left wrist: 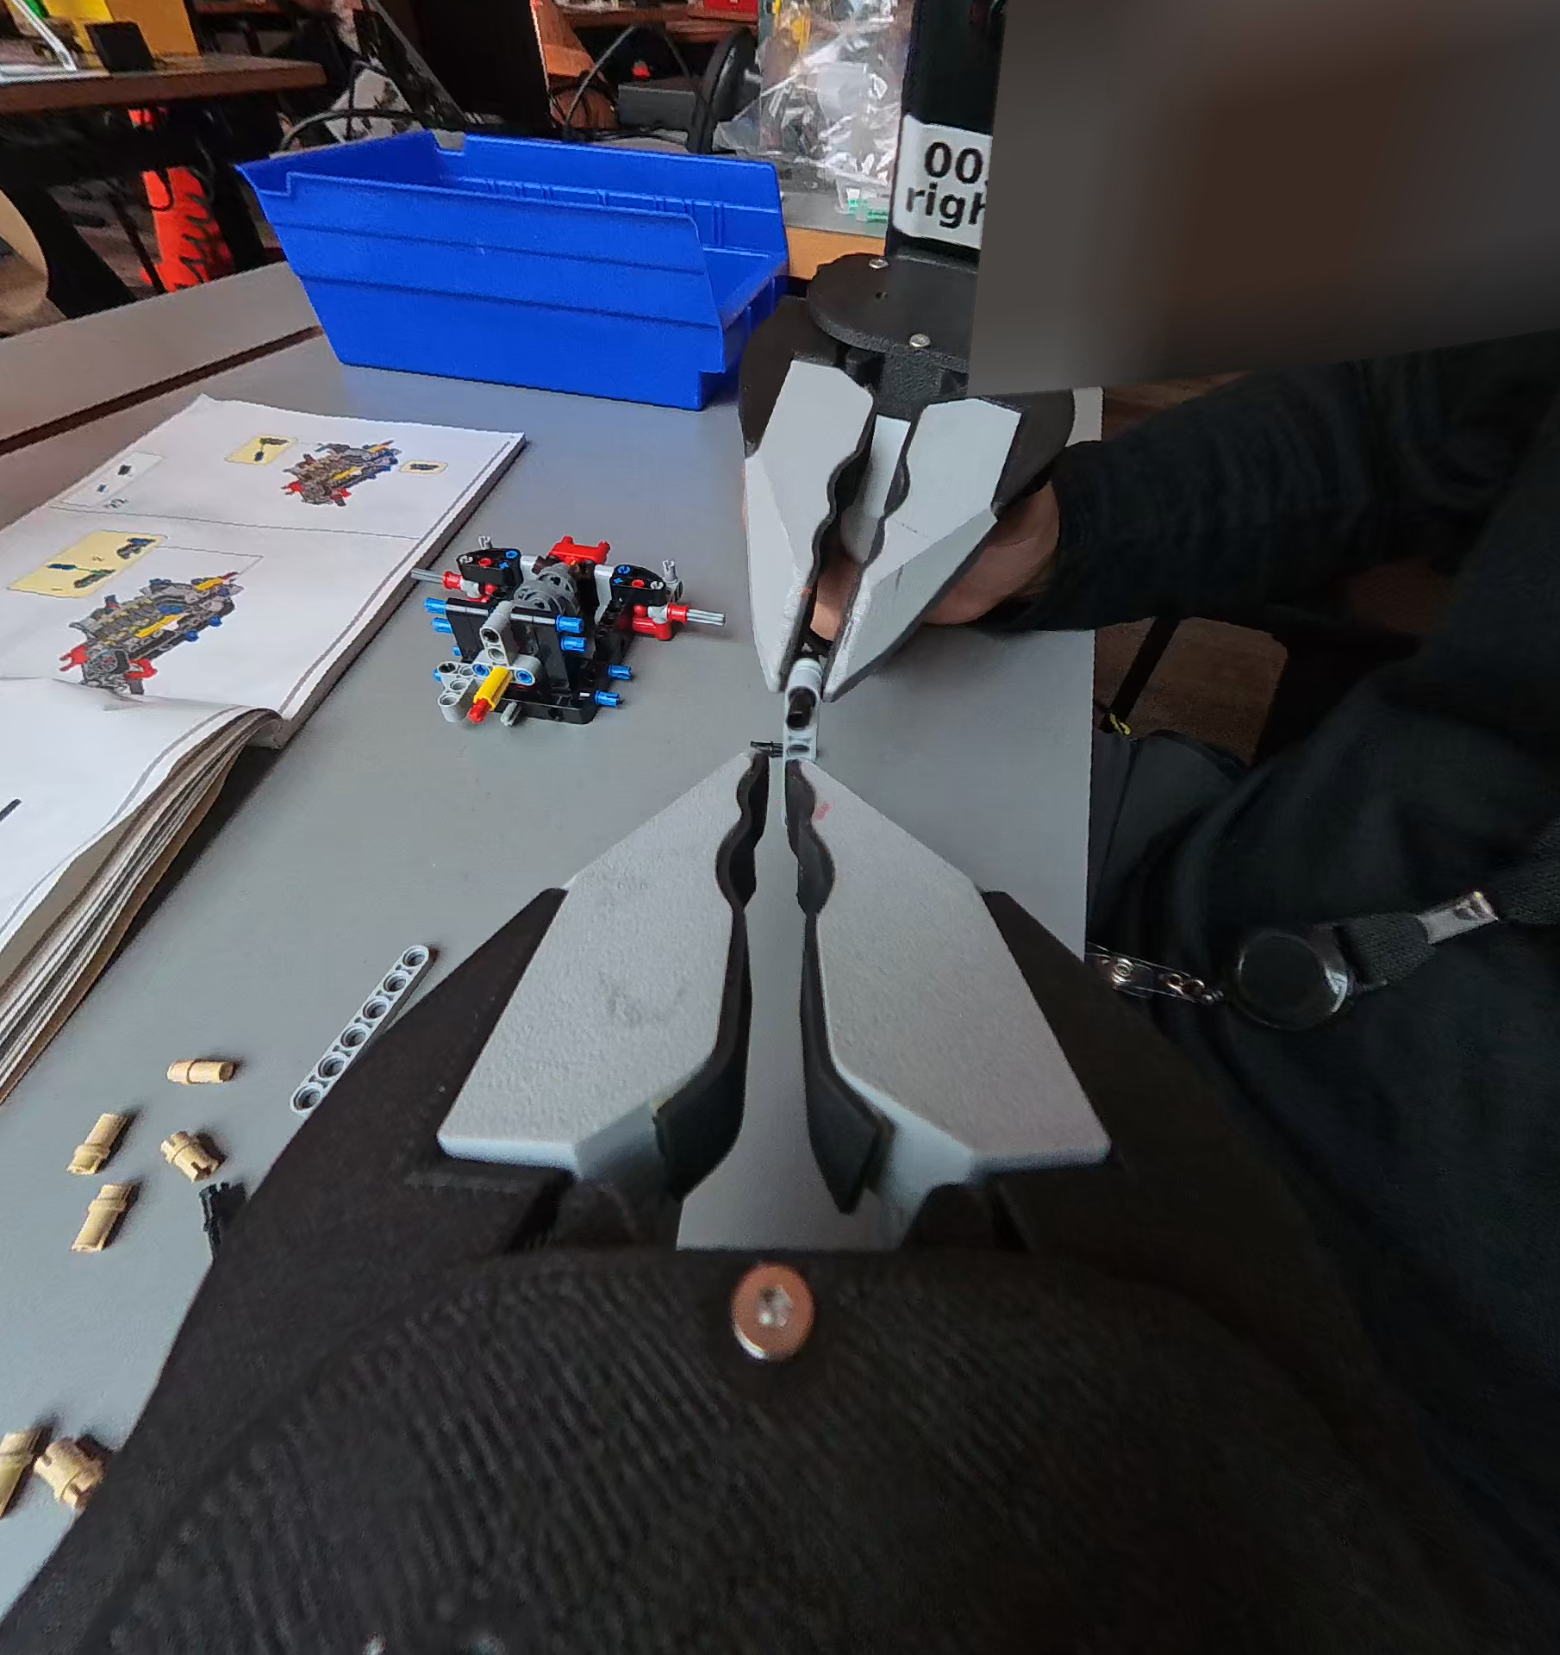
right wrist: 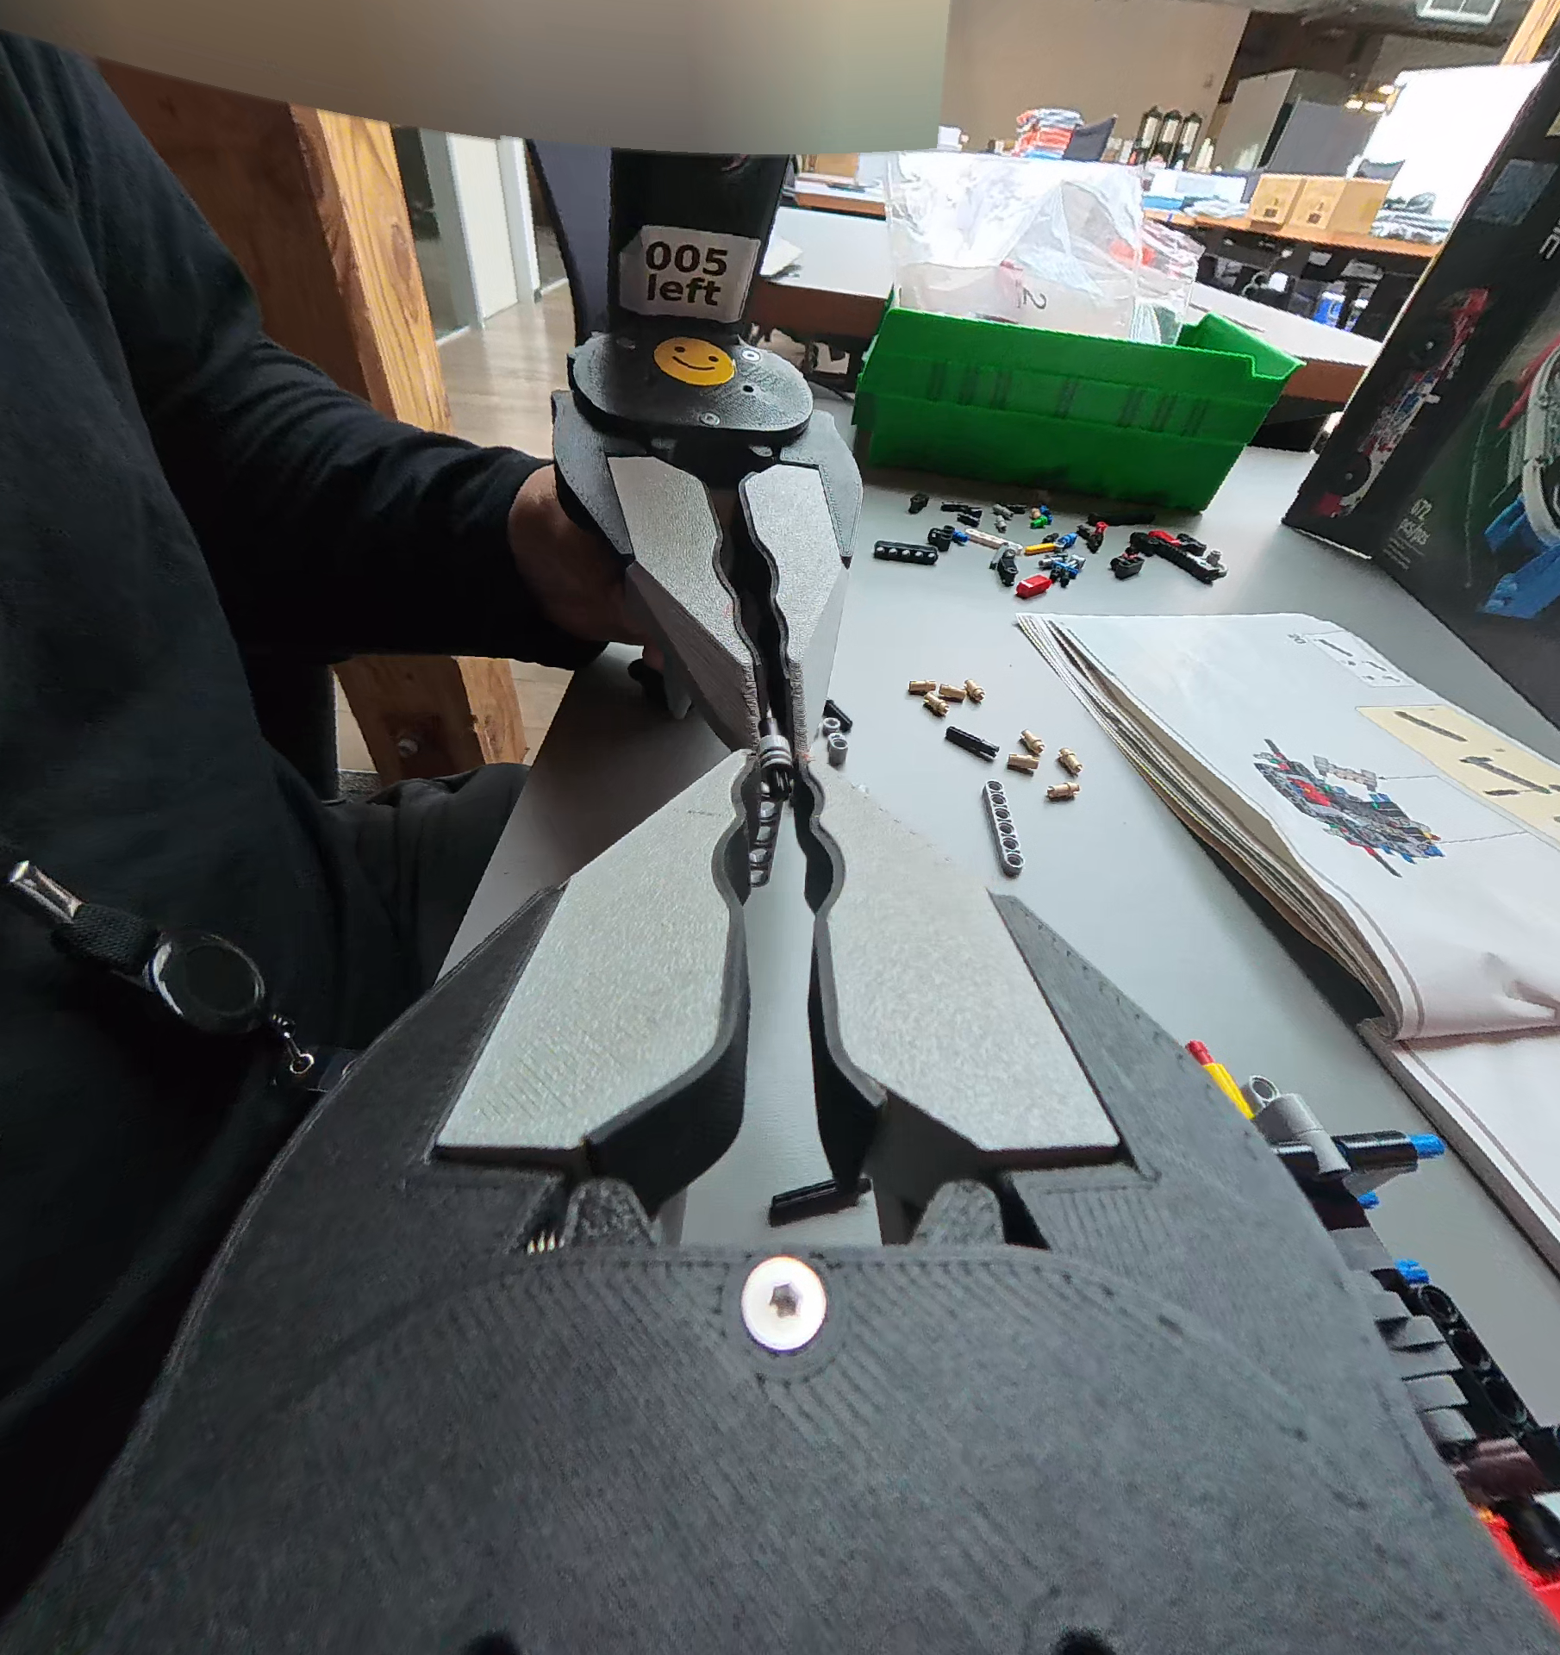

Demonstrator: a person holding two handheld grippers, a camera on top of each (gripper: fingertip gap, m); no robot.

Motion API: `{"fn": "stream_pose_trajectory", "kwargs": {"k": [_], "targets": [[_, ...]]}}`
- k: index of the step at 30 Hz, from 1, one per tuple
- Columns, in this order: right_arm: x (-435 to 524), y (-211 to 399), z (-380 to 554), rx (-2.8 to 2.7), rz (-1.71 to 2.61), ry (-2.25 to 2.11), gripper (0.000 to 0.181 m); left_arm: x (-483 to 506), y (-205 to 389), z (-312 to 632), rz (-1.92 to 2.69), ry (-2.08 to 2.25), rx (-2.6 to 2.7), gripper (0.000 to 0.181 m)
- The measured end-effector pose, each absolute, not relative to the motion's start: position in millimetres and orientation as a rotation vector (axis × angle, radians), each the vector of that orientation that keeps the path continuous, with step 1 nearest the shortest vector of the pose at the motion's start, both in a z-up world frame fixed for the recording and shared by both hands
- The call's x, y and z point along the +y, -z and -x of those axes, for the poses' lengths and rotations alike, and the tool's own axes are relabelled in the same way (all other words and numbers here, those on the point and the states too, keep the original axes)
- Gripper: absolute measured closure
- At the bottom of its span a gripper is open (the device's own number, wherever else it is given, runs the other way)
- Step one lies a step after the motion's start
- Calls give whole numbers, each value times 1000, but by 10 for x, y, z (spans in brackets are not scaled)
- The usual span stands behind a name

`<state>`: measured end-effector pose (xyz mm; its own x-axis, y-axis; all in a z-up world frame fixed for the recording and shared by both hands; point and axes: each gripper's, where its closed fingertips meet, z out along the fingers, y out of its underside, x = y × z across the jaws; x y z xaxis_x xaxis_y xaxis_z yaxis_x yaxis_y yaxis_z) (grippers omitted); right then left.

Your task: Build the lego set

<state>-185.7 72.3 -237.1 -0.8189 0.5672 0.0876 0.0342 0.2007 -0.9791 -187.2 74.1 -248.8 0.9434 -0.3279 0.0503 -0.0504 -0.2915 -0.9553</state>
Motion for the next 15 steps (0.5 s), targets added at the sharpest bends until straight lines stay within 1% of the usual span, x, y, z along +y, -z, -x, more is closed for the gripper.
{"fn": "stream_pose_trajectory", "kwargs": {"k": [4,13,15], "targets": [[693,2405,1840,-2082,545,-1641,177,740,2485,1840,1855,313,276,178],[663,2440,1807,-2121,525,-1633,177,721,2482,1781,1851,341,308,179],[660,2463,1811,-2133,526,-1613,178,709,2457,1749,1834,367,318,176]]}}
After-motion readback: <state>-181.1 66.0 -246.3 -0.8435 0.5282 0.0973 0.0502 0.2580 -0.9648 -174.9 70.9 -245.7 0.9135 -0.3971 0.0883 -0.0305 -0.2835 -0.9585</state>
